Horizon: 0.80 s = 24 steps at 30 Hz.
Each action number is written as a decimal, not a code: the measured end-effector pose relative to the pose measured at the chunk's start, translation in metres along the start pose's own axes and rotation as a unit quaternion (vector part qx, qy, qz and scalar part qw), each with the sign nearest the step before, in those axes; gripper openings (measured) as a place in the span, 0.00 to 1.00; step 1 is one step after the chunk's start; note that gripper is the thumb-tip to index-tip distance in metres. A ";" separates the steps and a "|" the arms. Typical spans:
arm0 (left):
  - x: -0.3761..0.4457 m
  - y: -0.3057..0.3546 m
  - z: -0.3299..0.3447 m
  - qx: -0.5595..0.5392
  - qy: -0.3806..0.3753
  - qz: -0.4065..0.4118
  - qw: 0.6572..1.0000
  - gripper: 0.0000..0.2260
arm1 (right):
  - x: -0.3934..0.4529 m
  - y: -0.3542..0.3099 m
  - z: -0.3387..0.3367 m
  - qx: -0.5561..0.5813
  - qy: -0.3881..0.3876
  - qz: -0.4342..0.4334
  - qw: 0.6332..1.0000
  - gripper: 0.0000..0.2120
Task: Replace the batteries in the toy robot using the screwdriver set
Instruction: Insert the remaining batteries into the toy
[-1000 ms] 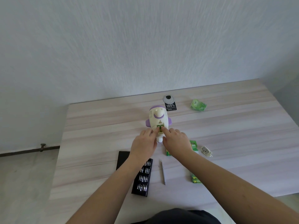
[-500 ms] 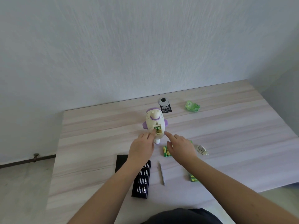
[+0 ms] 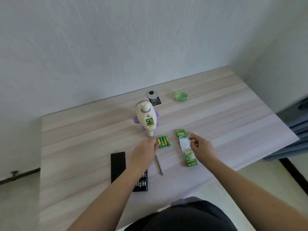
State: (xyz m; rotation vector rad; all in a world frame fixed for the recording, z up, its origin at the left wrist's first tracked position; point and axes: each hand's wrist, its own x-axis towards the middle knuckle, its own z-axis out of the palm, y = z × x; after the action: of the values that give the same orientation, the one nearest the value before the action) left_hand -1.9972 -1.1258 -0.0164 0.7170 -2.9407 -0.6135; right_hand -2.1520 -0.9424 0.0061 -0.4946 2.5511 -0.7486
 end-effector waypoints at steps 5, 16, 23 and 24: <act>-0.001 0.016 0.020 -0.045 -0.064 -0.003 0.997 0.07 | -0.002 0.034 -0.004 0.004 -0.015 0.040 0.999 0.11; 0.015 0.074 0.065 -0.076 -0.174 -0.039 0.981 0.09 | 0.035 0.095 -0.005 -0.049 -0.146 -0.035 0.987 0.14; 0.027 0.113 0.096 -0.101 -0.181 -0.101 0.973 0.22 | 0.056 0.102 -0.001 -0.062 -0.213 -0.128 0.967 0.16; 0.028 0.116 0.098 -0.096 -0.178 -0.107 0.974 0.24 | 0.058 0.102 0.000 -0.065 -0.217 -0.135 0.965 0.15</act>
State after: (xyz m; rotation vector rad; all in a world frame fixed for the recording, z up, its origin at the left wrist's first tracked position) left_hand -2.0863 -1.0085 -0.0628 1.0034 -3.0729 -1.1387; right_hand -2.2225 -0.8875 -0.0699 -0.9527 2.1508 -0.4933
